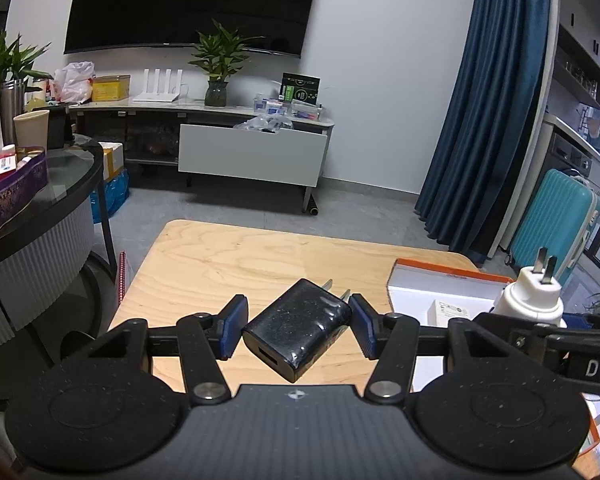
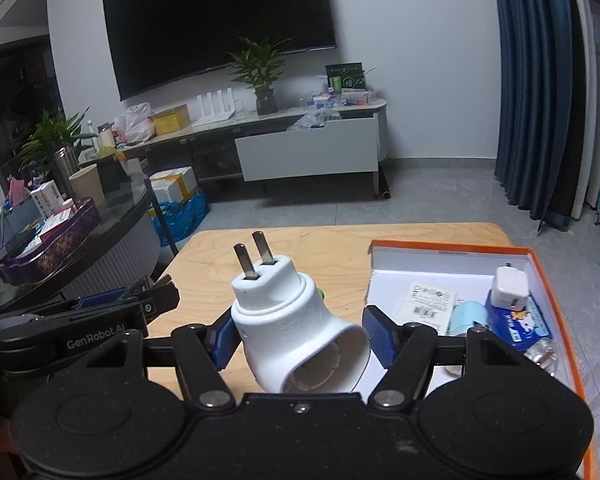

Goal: Organize rigid objects
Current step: 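Carry the black charger and white diffuser over the white box with both tools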

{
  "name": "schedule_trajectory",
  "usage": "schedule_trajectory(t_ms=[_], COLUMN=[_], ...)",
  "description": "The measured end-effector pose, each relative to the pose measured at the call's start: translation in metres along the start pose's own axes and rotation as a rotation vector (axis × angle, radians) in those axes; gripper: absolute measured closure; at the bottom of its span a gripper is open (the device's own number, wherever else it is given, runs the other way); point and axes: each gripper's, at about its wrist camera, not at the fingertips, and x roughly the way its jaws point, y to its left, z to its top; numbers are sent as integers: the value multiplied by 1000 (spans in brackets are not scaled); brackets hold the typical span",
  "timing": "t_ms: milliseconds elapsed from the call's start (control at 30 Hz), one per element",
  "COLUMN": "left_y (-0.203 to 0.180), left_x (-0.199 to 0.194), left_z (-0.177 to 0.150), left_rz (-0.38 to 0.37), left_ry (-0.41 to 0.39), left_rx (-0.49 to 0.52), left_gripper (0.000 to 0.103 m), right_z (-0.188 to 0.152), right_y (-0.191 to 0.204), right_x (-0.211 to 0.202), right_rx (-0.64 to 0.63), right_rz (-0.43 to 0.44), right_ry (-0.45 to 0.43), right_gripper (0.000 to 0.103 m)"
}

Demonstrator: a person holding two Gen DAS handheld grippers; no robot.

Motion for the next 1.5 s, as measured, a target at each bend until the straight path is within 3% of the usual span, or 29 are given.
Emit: schedule_trajectory(t_ms=[1500], left_y=[-33], left_x=[12], left_z=[-2], left_rz=[-96], left_ry=[44], left_rx=[81], left_gripper=[48], right_z=[-1], right_y=[-50], right_x=[-20], right_rx=[94], right_rz=[-84], right_ry=[-45], right_gripper=[24])
